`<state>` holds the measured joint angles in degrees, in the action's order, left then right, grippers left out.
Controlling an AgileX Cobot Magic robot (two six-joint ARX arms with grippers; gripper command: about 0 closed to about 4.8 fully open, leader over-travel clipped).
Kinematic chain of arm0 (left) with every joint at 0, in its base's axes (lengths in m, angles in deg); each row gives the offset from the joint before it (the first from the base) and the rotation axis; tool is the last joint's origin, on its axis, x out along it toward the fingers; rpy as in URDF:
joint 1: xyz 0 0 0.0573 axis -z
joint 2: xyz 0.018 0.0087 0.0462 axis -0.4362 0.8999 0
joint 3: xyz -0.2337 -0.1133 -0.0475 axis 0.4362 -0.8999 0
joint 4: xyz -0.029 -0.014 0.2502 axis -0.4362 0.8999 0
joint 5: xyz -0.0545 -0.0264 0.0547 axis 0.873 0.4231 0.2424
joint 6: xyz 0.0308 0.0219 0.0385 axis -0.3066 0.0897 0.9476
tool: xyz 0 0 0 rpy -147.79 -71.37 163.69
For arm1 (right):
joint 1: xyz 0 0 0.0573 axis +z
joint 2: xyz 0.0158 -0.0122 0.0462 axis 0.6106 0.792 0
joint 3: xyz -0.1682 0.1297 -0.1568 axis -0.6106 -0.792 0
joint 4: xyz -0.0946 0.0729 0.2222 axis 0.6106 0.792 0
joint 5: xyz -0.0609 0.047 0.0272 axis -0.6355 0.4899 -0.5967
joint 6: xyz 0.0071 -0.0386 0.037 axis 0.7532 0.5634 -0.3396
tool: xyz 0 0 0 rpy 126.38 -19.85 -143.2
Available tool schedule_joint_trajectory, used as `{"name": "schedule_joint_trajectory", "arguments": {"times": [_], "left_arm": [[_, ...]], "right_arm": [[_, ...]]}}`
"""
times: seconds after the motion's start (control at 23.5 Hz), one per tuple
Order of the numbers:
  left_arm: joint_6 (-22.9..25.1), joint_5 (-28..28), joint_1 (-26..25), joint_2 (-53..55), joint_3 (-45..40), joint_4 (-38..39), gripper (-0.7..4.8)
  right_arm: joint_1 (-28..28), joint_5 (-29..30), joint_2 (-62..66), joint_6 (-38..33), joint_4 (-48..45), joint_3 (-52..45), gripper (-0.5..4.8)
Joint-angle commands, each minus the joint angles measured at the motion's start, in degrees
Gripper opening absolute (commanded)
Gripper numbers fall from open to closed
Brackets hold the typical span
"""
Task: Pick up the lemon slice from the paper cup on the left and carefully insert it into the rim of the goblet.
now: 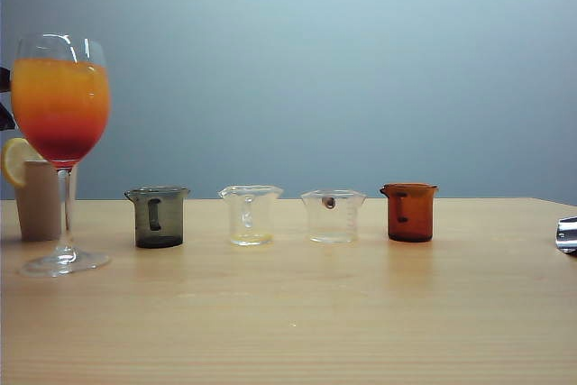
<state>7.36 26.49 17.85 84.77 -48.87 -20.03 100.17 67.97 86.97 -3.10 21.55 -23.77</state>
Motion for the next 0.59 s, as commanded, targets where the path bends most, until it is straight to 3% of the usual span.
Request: {"name": "schedule_joint_trajectory", "arguments": {"times": [0.04,0.59], "left_arm": [[-0.02,0.31,0.04,-0.13,0.22,-0.74,2.15],[2.82,1.79,0.0,-0.11,0.22,-0.31,2.14]], "right_arm": [[0.0,0.13,-0.13,0.09,-0.98,0.24,-0.05],[0.0,0.13,0.17,0.09,-0.98,0.24,-0.05]]}}
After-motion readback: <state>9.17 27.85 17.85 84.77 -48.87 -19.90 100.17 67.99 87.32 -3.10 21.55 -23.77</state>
